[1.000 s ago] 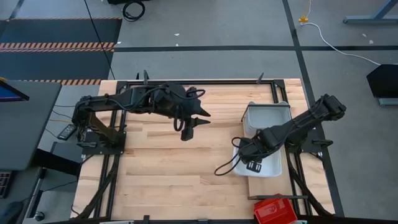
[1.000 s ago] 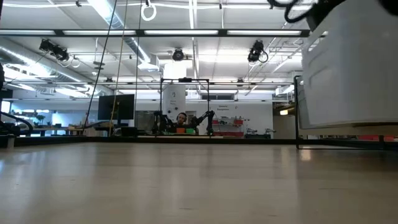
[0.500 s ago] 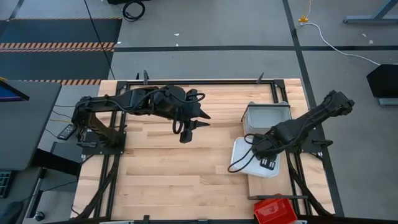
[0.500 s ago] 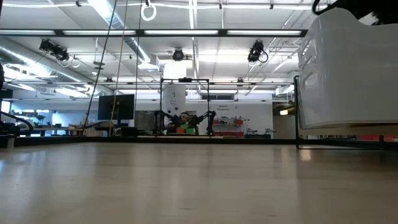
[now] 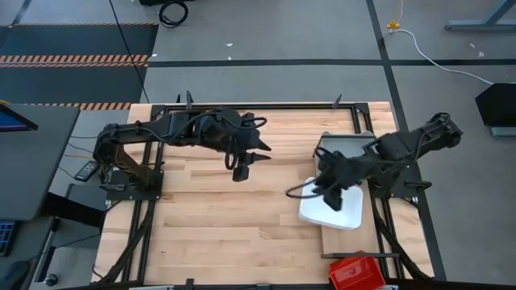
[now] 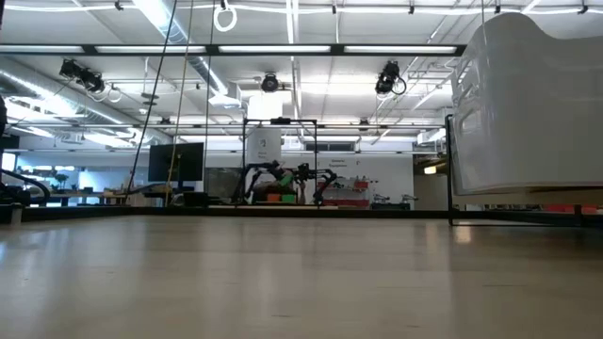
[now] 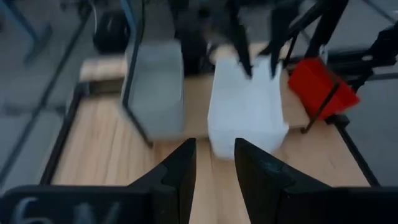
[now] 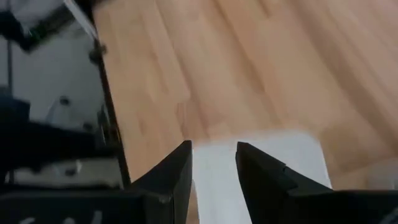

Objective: Stack baskets on shelf by color
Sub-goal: Stack the white bin on top of the white bin on the shelf

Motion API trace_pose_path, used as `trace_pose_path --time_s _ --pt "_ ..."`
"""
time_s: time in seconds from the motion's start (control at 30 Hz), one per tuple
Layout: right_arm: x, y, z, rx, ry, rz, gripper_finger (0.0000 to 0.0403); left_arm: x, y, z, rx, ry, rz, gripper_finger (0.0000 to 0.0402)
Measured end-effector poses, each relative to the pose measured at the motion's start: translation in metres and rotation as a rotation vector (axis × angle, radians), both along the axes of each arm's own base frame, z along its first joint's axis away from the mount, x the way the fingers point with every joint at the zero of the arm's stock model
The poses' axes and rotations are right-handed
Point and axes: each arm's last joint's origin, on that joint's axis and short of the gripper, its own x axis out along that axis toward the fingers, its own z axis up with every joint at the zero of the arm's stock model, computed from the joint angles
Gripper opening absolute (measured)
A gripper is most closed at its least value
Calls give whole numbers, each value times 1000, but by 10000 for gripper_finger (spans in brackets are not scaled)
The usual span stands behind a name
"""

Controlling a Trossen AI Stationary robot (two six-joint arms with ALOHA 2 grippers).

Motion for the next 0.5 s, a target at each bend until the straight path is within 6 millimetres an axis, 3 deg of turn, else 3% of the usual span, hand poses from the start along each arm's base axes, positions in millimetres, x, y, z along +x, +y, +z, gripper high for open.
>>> trace_pose_path --time_s 0.1,0.17,0.37,0.5 --pt "10 -8 1 -6 62 -87 130 -4 9 -12 -48 125 54 117" --pt "7 -17 -1 15 170 -201 130 0 14 -27 -111 229 77 117" --pt "-29 -30 11 167 317 -563 130 28 22 -84 -587 392 295 117" --pt "-48 -27 21 266 279 -637 130 47 12 -130 -702 497 238 117"
